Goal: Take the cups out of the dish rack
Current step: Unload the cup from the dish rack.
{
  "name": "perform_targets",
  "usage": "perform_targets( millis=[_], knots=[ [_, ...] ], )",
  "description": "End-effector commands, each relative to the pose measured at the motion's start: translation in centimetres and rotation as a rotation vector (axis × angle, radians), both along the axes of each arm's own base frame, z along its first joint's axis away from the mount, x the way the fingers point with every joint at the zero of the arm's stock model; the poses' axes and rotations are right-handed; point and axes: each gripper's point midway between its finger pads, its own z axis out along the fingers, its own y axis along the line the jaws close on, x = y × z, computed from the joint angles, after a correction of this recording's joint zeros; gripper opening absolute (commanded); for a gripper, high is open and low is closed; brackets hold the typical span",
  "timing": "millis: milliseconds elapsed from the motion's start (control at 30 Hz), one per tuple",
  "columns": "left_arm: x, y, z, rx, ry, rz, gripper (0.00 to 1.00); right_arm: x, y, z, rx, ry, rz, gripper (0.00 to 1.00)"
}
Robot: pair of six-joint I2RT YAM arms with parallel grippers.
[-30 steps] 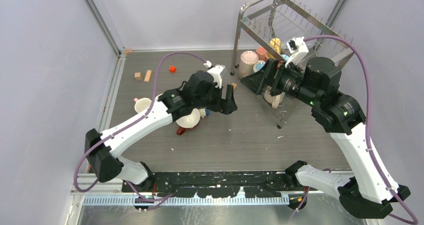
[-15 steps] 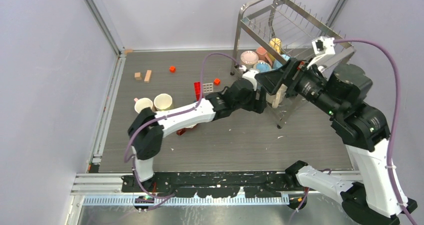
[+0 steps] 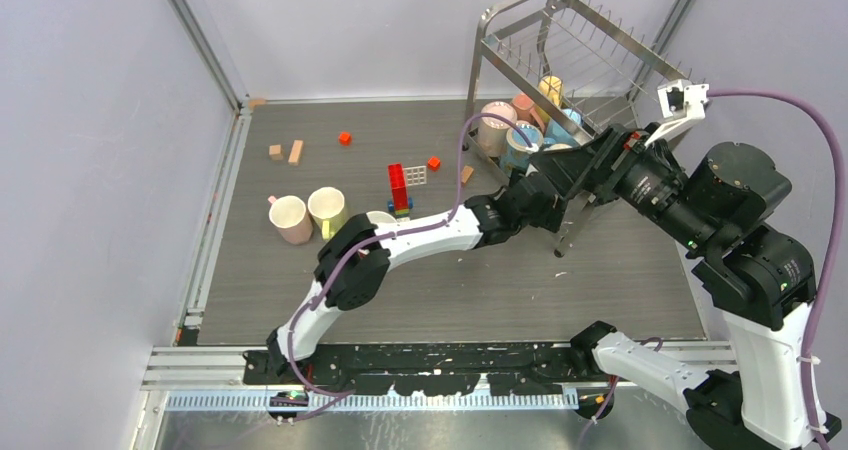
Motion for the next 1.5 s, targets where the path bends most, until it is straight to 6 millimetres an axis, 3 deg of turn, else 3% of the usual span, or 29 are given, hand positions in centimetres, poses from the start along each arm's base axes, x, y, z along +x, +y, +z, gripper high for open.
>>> perform_targets(
  millis=[0,500,1033,1267,1467],
  knots=[
    [1.5,-1.1,2.4,-0.027,-0.079,0.057,0.74,-0.4,-0.3,0.6,0.01,-0.009,-0.003,1.0],
    [3.1,-2.7,-0.1,0.043,-0.065,0.111,0.51,-0.9,-0.4,0.2,0.002,-0.004,0.007,1.0],
    [3.1,-2.8,-3.0,0.069,-0.043,0.127,0.42,-1.1,-0.3,-0.3,0.006,0.011,0.016,1.0],
    [3.3,-2.7,-2.8,0.067,-0.048,0.134,0.32,-1.0,-0.2,-0.3,0.006,0.013,0.019,1.0],
    [3.1,-2.5,-1.5,0.054,-0.065,0.125,0.14,-1.0,-0.2,-0.5,0.005,0.014,0.018,1.0]
  ],
)
